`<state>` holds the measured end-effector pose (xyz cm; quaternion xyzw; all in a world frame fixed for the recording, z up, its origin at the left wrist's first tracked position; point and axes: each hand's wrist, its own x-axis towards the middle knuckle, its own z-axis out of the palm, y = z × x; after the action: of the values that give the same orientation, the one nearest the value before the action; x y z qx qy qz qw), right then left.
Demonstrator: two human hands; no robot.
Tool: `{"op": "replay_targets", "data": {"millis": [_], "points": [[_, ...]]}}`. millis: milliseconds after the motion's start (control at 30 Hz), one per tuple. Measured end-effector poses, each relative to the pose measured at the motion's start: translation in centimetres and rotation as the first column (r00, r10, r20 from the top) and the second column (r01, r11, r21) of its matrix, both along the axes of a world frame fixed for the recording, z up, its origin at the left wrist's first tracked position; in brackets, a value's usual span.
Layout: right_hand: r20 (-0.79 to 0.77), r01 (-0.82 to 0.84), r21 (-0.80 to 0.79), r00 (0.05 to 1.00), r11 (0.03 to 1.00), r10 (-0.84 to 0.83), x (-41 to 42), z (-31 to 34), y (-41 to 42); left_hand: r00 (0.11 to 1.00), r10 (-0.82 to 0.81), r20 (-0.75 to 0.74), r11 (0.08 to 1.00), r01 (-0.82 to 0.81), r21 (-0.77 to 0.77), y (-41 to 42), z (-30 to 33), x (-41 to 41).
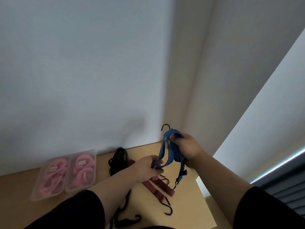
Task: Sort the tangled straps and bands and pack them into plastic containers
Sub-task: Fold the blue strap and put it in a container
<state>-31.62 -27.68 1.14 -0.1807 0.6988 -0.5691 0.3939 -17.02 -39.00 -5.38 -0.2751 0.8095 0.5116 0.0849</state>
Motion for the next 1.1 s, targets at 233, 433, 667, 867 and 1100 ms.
{"op": "replay_targets", "data": {"millis": [233,433,667,867,1100], "points": [[0.034,-0.134,-0.121,0.99,0.983,0.139,4.0,2.2,-2.7,0.993,0.053,-0.106,0.992,-0.04,0.119,-1.7,4.6,7.0],[-0.053,-0.343,-0.147,0.939,0.928,0.339,10.6,4.8,-4.7,0.801,0.504,-0.324,0.862,-0.445,0.241,-3.2,9.2,13.4],[-0.214,-0.602,-0.133,0.793,0.787,0.57,21.2,7.0,-5.5,0.662,0.527,-0.534,0.831,-0.532,0.161,-3.8,15.6,22.9],[-0.309,-0.805,-0.162,0.591,0.571,0.746,30.4,8.6,-4.7,0.673,0.485,-0.559,0.805,-0.594,-0.017,-3.5,19.0,31.8],[-0.159,-0.834,-0.341,0.507,0.435,0.847,39.1,11.0,-4.6,0.657,0.477,-0.583,0.74,-0.659,-0.138,-2.0,23.6,40.3]]}}
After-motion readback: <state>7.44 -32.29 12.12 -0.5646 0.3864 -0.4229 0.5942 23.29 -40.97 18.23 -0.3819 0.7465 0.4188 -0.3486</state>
